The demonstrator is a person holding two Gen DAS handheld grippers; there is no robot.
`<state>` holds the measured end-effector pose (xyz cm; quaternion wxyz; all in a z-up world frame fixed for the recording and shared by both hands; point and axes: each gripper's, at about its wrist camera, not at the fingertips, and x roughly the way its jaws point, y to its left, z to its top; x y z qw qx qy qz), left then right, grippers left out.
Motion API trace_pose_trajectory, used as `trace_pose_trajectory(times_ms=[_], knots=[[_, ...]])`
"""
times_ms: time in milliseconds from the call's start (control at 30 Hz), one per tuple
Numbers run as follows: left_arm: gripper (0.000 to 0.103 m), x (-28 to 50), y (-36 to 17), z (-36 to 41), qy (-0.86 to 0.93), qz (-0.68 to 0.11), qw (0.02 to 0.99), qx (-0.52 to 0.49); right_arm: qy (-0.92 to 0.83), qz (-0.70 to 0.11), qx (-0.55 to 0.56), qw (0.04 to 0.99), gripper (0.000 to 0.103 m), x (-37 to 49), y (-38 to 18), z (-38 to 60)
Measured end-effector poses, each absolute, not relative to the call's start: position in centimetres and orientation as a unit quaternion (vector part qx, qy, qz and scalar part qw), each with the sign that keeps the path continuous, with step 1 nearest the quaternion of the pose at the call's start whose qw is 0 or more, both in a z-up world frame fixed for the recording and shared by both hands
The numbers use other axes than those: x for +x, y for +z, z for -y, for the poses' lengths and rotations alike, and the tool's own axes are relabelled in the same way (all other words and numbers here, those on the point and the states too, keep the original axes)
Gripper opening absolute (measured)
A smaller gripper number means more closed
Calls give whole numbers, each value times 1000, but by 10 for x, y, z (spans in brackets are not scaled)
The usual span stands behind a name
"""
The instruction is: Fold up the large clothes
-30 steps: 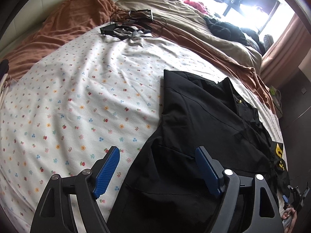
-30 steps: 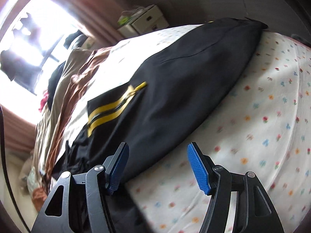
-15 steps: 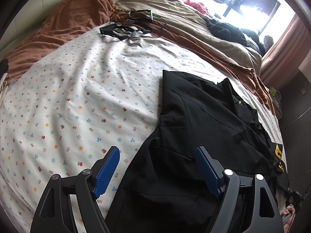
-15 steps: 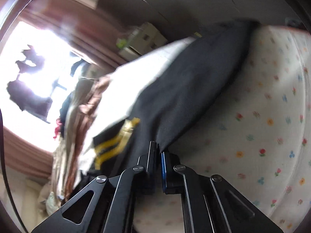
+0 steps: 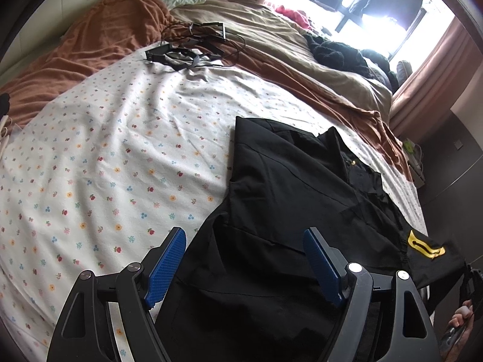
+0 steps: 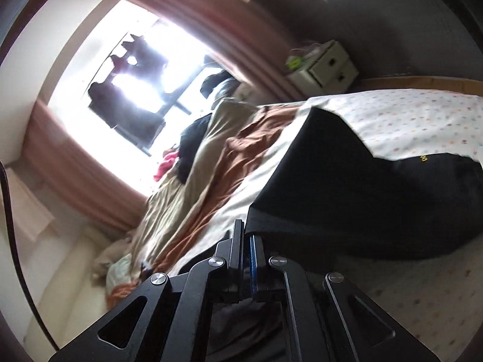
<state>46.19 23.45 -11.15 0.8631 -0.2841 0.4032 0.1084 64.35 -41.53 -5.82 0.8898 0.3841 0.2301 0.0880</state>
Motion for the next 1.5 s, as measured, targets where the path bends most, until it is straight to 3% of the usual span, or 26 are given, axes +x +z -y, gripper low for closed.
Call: trace_pose_trajectory(times_ms=[300,633,667,700,733,800,900,1000,1200,1500], knots=[[81,450,-100,-256,102,-381,861,-320,178,-282,312,890,5,674,-63,295],[81,444,-100,-274,115,-371,855,-344,180,-437,196,859,5,696,-156,189],[81,444,-100,-274,114,-371,855,-344,172,-465,185,849,7,700,-169,183],[81,445,-100,-274,113,-372,855,-342,169,-487,178,838,18,701,-179,179],[81,445,-100,-273,112,-373,856,-340,169,-510,176,825,38,703,-190,176],[81,446,-100,-271,110,-375,857,-336,170,-524,184,814,57,700,-196,175],[81,447,-101,-268,108,-377,858,-332,176,-508,205,818,59,693,-181,185],[81,448,-103,-266,105,-380,857,-331,172,-486,234,824,69,683,-162,207],[81,451,-102,-256,97,-383,860,-324,126,-450,305,830,69,667,-139,272],[81,456,-104,-242,97,-391,866,-295,0,-431,375,821,69,662,-160,364]])
